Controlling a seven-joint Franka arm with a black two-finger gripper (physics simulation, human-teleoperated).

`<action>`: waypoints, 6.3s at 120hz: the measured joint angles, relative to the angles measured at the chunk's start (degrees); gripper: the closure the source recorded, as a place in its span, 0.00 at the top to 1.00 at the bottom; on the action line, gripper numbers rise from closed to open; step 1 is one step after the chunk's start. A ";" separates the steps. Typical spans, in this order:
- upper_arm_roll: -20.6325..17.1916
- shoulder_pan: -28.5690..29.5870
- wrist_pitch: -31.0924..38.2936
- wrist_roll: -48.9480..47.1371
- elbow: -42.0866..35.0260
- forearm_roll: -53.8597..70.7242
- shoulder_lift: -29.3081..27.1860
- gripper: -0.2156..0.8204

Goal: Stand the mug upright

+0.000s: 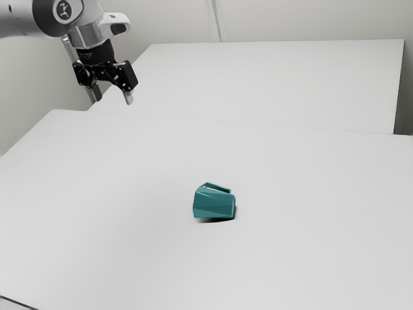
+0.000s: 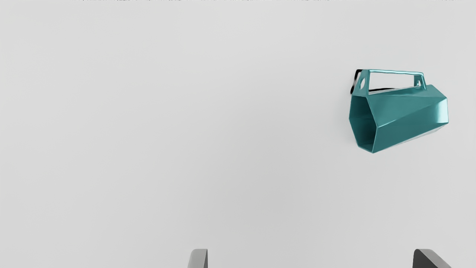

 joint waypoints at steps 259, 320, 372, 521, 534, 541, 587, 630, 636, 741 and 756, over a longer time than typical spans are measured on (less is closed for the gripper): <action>4.51 0.50 39.39 29.75 -42.10 -60.72 6.34 0.79; 1.56 0.14 39.70 36.65 -41.95 -66.50 8.94 0.79; 0.11 0.18 39.63 44.67 -41.86 -73.99 11.37 0.79; -3.39 -0.08 40.87 49.10 -33.72 -62.23 7.92 0.05; -2.86 -0.04 39.32 46.78 -32.42 -54.00 6.72 0.04; -2.26 -0.18 38.38 45.49 -31.83 -49.61 6.30 0.04; -0.18 0.32 31.25 35.34 -28.01 -20.90 5.50 0.03; -0.20 -0.10 27.84 26.61 -27.28 -3.18 5.40 0.04; -0.20 -0.07 27.63 25.45 -27.27 -1.38 5.47 0.04; -1.75 0.37 39.95 6.84 -38.31 10.21 1.48 0.04; -1.87 0.23 41.04 4.70 -39.49 10.94 1.58 0.04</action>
